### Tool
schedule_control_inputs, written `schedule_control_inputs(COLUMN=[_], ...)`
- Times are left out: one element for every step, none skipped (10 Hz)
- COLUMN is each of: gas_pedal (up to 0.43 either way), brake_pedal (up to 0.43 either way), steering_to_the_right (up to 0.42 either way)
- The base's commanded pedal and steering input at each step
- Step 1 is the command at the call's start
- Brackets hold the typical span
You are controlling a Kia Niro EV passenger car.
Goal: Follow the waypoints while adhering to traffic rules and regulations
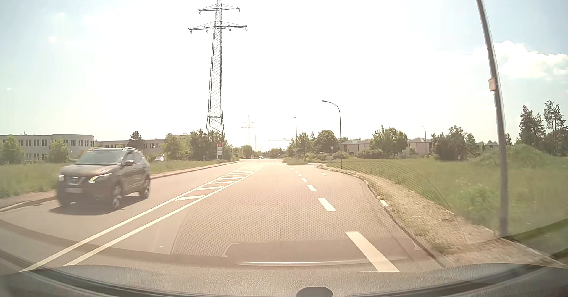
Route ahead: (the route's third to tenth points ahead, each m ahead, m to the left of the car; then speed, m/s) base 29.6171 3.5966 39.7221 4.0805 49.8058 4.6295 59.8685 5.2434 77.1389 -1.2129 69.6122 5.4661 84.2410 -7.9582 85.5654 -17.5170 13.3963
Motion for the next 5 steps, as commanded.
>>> schedule_control_inputs(gas_pedal=[0.039, 0.039, 0.039, 0.039, 0.039], brake_pedal=[0.000, 0.000, 0.000, 0.000, 0.000], steering_to_the_right=[0.035, 0.033, 0.029, 0.026, 0.024])
